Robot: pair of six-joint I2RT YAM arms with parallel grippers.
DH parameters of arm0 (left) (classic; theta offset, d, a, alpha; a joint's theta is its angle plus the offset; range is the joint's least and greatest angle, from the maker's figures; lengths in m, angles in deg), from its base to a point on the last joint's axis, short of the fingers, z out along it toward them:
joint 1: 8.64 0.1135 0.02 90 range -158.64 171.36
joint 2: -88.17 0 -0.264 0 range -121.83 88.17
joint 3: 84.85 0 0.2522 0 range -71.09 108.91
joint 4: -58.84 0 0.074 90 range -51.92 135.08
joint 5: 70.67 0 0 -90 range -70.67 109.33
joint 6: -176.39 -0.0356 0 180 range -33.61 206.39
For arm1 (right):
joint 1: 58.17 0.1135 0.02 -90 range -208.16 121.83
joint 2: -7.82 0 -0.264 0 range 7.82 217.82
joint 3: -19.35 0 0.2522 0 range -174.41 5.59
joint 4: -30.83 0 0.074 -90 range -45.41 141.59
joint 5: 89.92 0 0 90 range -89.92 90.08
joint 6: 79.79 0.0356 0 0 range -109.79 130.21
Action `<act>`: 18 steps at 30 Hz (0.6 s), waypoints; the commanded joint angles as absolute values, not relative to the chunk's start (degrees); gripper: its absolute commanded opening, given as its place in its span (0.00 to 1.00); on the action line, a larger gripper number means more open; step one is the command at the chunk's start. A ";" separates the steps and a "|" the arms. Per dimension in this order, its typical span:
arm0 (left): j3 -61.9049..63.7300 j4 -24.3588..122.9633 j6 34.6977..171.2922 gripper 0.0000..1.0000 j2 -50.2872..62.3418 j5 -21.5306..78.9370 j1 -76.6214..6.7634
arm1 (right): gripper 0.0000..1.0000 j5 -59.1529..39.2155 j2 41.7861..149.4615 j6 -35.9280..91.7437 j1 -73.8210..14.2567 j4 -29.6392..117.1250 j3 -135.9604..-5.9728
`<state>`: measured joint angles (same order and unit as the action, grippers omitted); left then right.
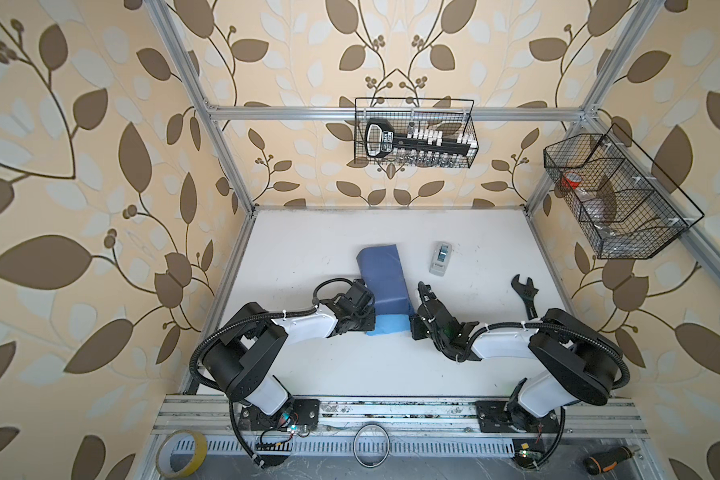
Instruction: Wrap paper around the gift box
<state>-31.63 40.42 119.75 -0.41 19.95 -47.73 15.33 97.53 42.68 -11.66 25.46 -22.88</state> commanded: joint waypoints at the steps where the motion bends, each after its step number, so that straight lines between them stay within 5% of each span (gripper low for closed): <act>1: -30.13 39.11 119.79 0.00 0.63 17.50 -48.24 | 0.23 15.71 96.74 43.17 -11.44 24.29 -21.19; 8: -29.65 39.02 119.79 0.00 0.03 17.48 -48.26 | 0.00 15.00 98.68 43.08 -11.41 22.99 -22.55; 18: -29.49 38.58 119.96 0.00 0.46 17.54 -48.20 | 0.00 15.67 97.23 43.98 -11.45 23.59 -22.25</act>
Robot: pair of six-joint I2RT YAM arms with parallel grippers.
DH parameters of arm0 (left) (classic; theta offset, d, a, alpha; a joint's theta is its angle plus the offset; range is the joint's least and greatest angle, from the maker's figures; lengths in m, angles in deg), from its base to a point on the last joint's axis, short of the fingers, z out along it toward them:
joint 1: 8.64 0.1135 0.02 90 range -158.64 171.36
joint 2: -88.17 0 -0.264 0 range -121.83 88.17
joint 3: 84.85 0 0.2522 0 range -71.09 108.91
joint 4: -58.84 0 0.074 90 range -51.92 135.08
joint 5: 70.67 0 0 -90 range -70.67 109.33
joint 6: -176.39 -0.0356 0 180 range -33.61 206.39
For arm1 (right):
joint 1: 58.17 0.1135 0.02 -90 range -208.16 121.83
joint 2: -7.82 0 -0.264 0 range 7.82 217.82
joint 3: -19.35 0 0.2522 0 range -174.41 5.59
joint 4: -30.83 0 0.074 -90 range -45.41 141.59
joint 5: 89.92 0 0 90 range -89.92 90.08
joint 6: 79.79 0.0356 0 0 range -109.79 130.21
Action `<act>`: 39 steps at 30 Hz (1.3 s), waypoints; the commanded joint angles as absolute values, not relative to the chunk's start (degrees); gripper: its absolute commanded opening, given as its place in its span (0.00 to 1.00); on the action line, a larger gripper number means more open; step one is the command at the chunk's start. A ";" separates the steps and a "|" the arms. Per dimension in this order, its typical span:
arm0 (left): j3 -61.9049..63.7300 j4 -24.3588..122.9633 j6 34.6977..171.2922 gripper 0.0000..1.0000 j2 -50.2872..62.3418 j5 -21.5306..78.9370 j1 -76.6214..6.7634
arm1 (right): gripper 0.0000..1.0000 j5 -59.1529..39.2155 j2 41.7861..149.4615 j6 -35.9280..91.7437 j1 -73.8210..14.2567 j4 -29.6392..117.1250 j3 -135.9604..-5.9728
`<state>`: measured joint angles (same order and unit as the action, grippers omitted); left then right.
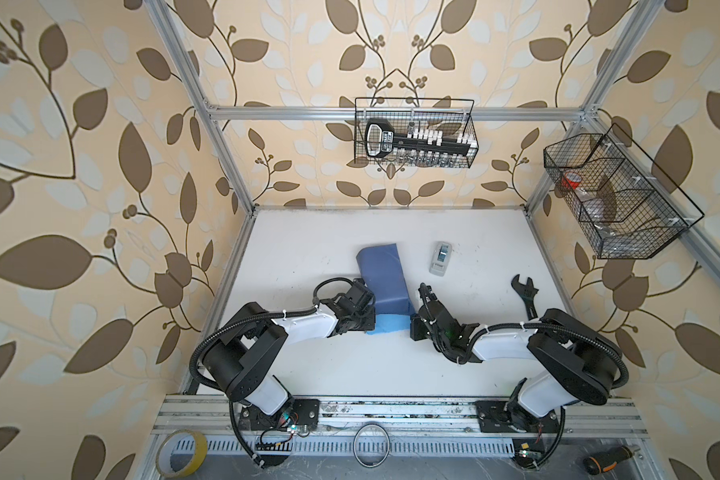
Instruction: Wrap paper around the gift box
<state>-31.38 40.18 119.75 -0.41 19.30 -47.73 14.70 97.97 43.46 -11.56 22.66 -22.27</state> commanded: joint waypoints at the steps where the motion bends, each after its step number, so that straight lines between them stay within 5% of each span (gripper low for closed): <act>1: -29.60 38.58 120.00 0.00 0.63 17.60 -48.20 | 0.00 15.48 96.62 43.87 -11.49 23.66 -21.90; 3: -29.60 38.58 120.13 0.00 0.87 17.81 -48.24 | 0.10 15.22 94.79 43.66 -11.50 24.30 -21.31; 11: -30.25 37.58 121.36 0.45 4.56 19.95 -48.19 | 0.43 8.69 83.41 39.81 -13.98 29.42 -18.24; 19: -30.70 33.04 119.25 0.71 14.13 19.81 -48.21 | 0.55 -1.15 75.53 35.60 -21.54 34.62 -18.68; 26: -24.38 26.09 111.07 0.99 17.34 12.63 -48.11 | 0.65 1.03 82.86 35.26 -18.83 30.96 -22.68; 39: -23.47 39.46 81.43 0.97 14.40 12.71 -48.22 | 0.56 5.72 94.75 40.89 -18.61 25.21 -26.14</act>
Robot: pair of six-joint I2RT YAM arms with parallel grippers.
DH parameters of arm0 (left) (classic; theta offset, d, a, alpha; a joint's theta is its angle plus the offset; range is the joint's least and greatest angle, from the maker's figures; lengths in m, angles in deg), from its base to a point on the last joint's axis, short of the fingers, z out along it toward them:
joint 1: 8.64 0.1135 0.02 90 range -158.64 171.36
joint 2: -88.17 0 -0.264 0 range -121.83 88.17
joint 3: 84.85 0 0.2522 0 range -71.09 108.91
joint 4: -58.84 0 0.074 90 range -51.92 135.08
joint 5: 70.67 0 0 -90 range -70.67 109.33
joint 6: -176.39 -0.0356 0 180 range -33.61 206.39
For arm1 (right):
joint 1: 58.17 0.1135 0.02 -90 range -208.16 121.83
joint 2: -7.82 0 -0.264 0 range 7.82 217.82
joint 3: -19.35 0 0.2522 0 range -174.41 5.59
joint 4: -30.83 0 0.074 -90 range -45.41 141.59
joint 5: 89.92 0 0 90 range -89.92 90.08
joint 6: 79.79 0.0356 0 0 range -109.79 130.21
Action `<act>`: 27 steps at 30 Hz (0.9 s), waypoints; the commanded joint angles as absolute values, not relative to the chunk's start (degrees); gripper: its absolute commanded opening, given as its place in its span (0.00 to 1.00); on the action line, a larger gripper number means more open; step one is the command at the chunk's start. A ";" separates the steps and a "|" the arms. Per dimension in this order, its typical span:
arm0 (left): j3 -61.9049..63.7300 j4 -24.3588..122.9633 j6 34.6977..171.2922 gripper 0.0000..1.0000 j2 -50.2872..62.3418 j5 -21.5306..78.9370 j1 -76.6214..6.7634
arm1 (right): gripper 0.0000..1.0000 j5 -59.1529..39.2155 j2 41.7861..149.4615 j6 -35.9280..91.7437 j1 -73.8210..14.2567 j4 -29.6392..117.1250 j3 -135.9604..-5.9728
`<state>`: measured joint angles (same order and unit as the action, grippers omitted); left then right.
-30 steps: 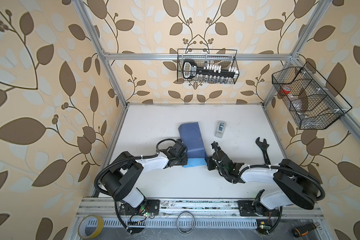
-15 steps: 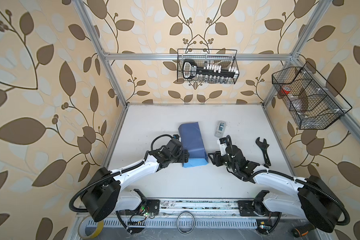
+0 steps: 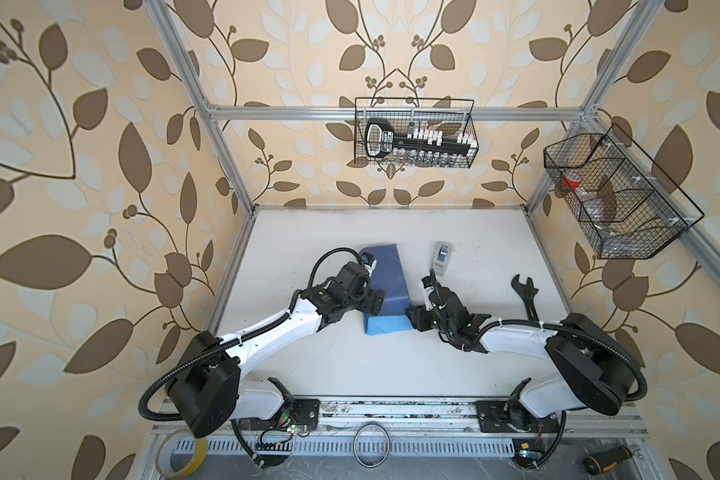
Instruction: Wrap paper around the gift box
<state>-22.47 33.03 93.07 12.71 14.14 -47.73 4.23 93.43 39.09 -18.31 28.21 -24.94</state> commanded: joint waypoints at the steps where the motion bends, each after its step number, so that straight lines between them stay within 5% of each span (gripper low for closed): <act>1: -23.62 40.14 79.57 0.97 14.51 12.45 -48.27 | 0.56 5.62 95.10 41.19 -18.61 24.71 -26.07; 13: -31.56 51.61 37.32 0.99 12.88 22.35 -48.16 | 0.53 5.88 96.64 41.86 -18.73 23.02 -25.56; 27: -22.71 48.99 28.38 0.88 -2.28 17.11 -48.15 | 0.53 5.74 96.45 41.88 -19.22 22.97 -25.30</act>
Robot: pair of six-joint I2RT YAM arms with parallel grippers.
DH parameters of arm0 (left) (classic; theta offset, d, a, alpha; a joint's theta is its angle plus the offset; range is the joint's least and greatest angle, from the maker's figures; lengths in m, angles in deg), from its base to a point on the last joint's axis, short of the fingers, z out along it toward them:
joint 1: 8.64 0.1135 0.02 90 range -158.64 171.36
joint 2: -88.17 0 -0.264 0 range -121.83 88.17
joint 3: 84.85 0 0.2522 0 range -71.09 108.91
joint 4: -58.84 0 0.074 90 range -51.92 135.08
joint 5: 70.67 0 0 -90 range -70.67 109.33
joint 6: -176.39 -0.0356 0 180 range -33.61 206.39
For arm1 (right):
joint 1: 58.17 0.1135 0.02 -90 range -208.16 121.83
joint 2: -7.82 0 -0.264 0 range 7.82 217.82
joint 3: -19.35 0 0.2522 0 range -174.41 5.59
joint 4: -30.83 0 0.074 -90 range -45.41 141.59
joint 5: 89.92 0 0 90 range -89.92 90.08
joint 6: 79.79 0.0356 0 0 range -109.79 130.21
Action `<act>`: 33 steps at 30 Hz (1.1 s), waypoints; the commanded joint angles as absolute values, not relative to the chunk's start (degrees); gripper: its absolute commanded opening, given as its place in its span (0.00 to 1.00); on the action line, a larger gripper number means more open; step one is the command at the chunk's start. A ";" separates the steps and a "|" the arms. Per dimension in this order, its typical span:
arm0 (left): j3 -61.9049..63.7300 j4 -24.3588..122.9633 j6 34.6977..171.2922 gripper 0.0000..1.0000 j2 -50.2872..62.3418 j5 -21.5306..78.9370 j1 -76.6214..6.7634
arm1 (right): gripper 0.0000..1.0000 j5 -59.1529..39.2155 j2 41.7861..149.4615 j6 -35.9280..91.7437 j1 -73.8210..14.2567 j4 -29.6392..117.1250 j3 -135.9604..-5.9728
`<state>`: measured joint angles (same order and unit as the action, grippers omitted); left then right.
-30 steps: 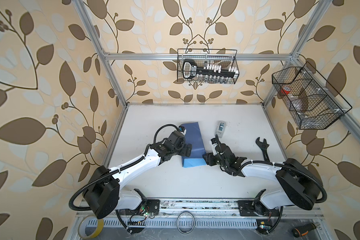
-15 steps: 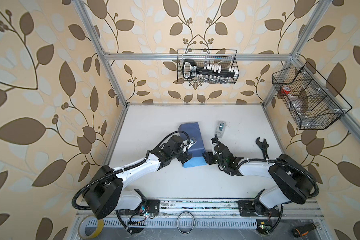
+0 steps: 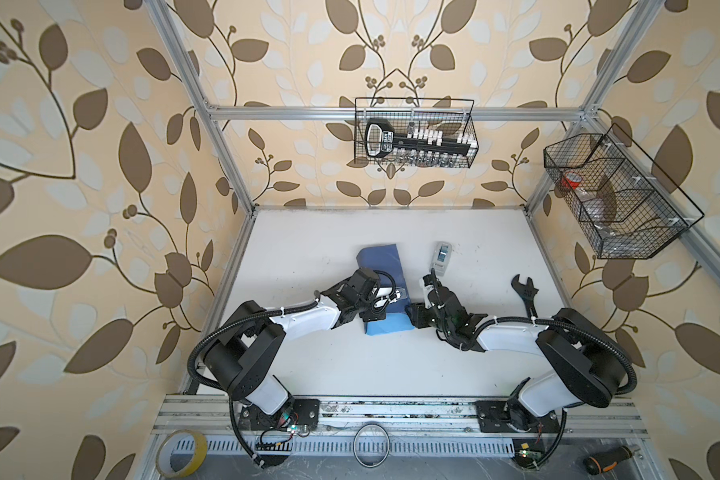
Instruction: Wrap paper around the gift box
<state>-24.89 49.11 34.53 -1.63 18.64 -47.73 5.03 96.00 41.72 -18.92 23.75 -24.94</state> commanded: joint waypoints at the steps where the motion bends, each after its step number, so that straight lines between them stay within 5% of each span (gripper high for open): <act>1: -22.66 48.88 28.22 0.87 -2.73 16.60 -48.14 | 0.53 5.68 96.34 41.92 -19.30 23.06 -25.26; 19: -23.45 50.00 28.54 0.86 -3.76 15.95 -48.24 | 0.57 3.30 85.28 39.98 -24.50 29.27 -20.76; 33: -23.36 49.92 28.83 0.87 -3.89 16.03 -48.24 | 0.44 -0.22 95.56 41.35 -23.55 24.65 -23.64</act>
